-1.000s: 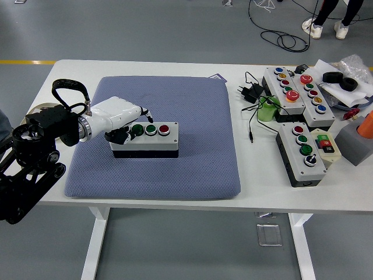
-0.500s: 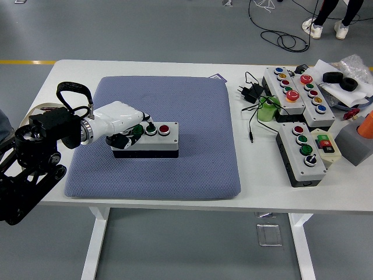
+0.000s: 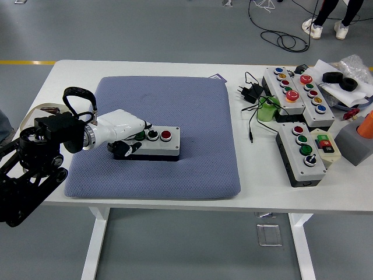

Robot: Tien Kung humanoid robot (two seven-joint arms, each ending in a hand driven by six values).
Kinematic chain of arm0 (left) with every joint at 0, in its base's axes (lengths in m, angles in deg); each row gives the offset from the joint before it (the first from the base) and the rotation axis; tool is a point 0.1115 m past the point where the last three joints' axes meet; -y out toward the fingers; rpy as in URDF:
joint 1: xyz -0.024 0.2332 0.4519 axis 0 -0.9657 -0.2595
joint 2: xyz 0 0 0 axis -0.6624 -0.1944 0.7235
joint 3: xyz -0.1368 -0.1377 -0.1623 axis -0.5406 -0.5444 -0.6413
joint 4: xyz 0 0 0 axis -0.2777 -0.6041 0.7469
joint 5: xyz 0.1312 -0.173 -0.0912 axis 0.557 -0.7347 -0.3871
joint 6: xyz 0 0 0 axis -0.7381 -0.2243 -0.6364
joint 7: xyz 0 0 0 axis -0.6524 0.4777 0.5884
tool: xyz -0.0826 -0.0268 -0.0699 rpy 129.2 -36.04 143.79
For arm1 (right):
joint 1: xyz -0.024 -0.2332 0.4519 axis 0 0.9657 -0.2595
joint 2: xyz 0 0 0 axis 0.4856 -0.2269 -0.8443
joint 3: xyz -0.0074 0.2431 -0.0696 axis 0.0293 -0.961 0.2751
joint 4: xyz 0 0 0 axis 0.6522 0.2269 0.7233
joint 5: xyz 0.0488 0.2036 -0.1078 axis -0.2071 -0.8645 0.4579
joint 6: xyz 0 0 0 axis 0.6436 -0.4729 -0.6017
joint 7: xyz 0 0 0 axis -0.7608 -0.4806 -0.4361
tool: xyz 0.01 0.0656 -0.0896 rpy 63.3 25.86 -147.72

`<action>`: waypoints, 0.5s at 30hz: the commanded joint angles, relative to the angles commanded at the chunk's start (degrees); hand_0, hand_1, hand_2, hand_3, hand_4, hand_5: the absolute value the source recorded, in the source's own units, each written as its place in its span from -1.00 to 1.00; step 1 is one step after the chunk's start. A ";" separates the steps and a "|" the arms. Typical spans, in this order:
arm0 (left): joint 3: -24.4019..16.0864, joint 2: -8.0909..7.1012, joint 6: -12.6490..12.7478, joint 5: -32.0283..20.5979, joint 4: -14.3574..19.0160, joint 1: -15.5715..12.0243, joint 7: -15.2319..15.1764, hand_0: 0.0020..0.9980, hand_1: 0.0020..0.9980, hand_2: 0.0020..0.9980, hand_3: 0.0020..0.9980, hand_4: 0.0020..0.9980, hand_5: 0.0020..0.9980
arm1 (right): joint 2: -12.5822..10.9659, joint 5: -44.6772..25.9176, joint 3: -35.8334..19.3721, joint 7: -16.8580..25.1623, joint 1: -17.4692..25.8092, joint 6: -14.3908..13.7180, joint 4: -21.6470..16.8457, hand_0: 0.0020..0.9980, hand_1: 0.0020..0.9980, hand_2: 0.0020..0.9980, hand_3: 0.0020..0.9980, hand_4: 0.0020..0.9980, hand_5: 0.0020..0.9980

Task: Pick up the button,place it on the desk,press the button,press the button

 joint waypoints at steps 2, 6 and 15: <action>-0.17 0.07 1.38 0.00 0.34 0.13 0.73 -0.82 -1.00 -1.00 0.53 -0.07 -1.00 | -0.01 0.02 -0.01 0.00 -0.02 0.00 0.00 0.33 0.28 0.32 0.16 -0.28 -0.54; -0.63 0.34 4.92 0.00 0.97 0.22 2.44 -0.83 -1.00 -1.00 0.53 -0.08 -1.00 | 0.01 -0.16 0.09 0.01 -0.07 -0.03 0.00 0.32 0.28 0.32 0.16 -0.28 -0.54; -0.03 0.51 6.33 0.00 3.17 0.42 2.75 -0.83 -1.00 -1.00 0.53 -0.09 -1.00 | -0.02 -0.31 0.21 -0.01 -0.11 -0.02 0.00 0.32 0.28 0.32 0.16 -0.28 -0.54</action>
